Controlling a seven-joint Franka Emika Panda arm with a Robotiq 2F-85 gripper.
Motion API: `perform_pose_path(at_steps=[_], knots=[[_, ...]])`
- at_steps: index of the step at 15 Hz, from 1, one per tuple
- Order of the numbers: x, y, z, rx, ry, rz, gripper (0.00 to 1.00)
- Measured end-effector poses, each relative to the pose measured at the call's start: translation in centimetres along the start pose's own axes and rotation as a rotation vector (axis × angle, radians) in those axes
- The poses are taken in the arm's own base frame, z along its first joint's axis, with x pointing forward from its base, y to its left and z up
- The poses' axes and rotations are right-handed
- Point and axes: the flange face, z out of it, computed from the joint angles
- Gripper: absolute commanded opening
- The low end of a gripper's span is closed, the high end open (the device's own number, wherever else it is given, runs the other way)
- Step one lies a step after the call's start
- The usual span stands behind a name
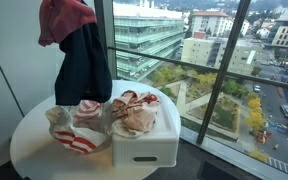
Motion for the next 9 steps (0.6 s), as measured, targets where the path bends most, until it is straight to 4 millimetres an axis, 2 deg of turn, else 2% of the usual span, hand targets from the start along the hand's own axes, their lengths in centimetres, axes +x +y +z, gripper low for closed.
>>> perform_pose_path(at_steps=[3,7,9], knots=[[-0.3,-1.4,2.5,0.065,-0.037,0.008,0.04],[-2.5,-3.2,7.2,0.18,-0.132,0.05,0.04],[-3.0,-4.4,8.3,0.233,-0.155,0.05,0.04]])
